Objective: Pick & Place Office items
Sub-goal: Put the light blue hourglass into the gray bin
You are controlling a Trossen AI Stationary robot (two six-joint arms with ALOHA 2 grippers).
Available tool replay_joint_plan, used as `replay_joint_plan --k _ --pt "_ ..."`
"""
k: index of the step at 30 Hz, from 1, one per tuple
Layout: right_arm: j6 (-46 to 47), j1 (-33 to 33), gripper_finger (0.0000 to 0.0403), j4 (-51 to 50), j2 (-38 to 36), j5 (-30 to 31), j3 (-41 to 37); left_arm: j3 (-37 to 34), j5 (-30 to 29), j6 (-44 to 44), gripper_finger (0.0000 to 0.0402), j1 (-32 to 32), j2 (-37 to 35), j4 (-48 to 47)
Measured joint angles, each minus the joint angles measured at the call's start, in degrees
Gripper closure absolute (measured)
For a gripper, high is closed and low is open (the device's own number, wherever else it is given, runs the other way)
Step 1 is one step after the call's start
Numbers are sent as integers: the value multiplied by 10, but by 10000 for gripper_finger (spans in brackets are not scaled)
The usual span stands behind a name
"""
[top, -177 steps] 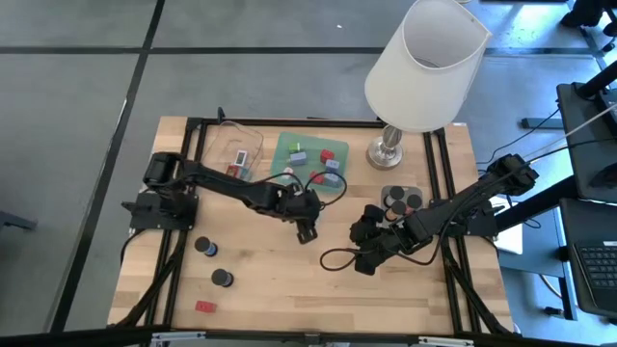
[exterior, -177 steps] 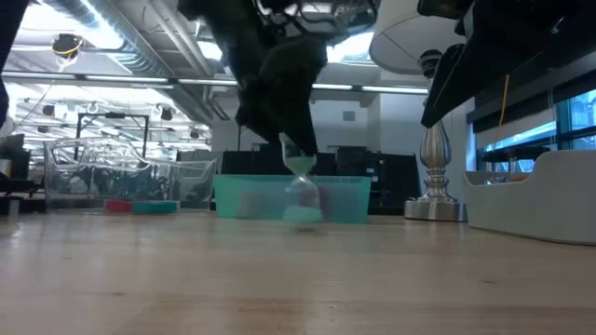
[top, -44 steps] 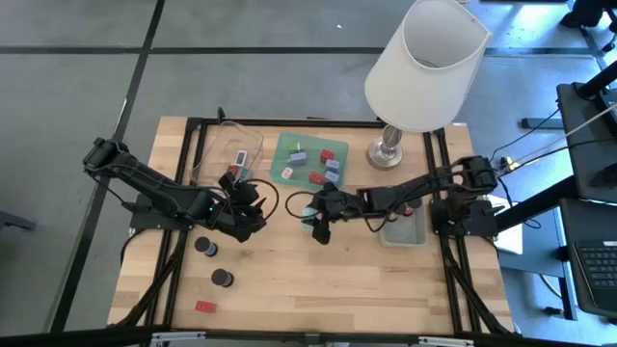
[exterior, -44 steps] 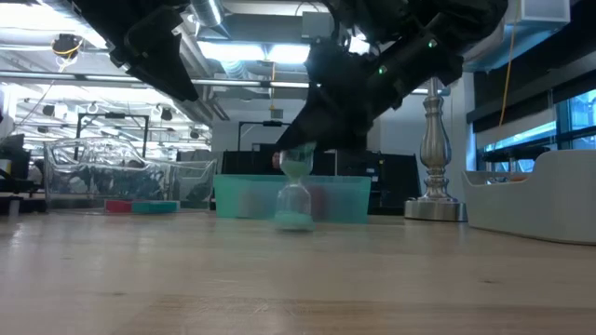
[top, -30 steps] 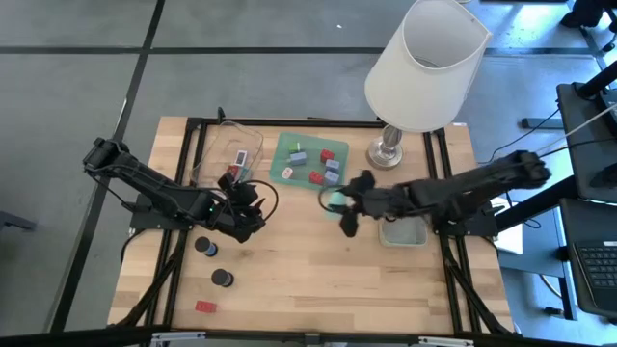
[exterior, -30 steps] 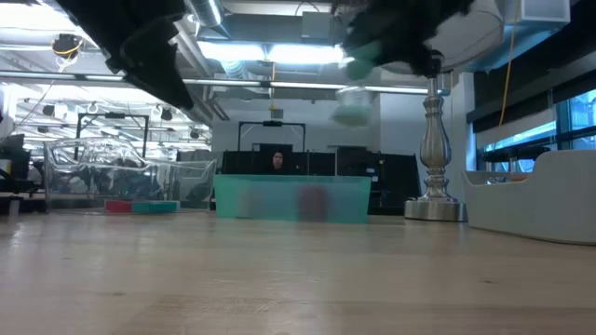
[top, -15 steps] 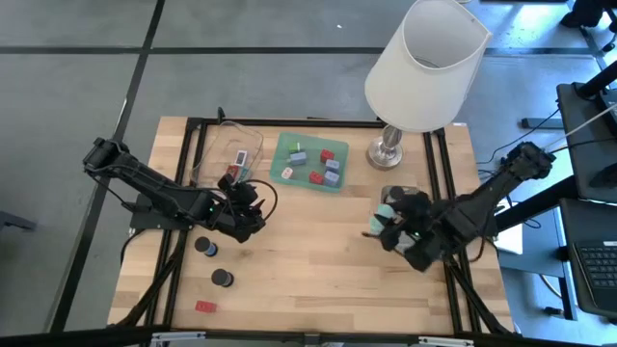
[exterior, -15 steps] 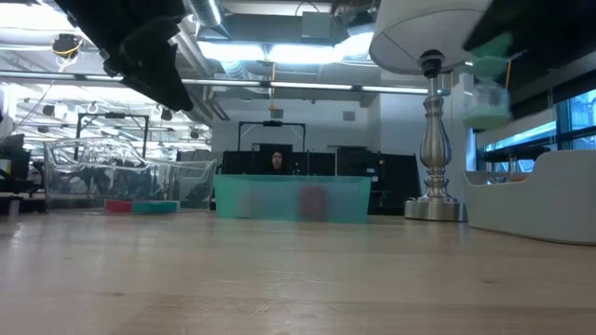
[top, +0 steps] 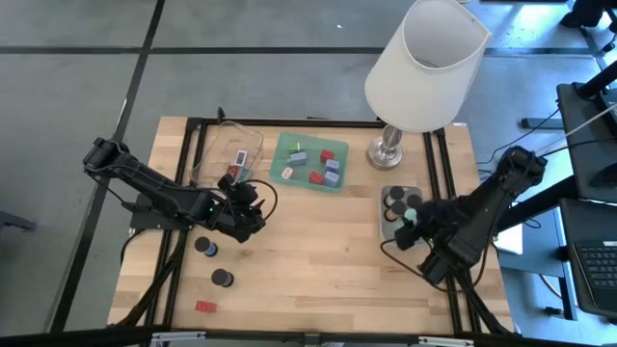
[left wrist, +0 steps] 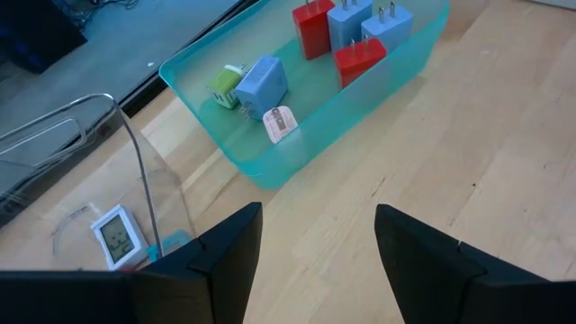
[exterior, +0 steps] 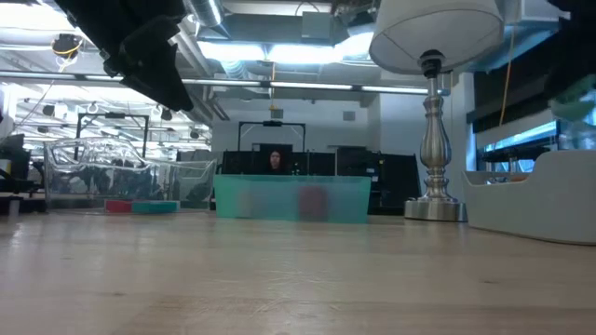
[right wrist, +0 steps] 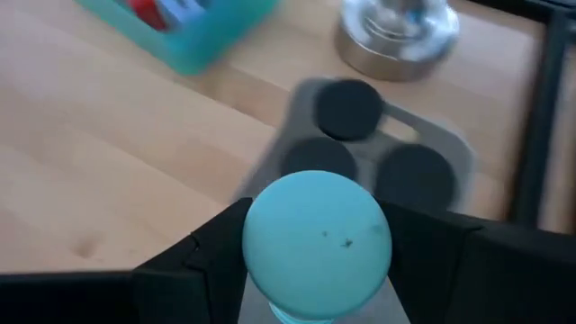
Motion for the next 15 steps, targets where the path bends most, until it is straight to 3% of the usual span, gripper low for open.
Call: replay_joint_plan --k 9,15 --pt "116 24 196 -13 50 -65 -67 0 0 1 188 0 0 1" --pt "144 32 196 47 48 -52 -123 0 0 0 188 0 0 2"
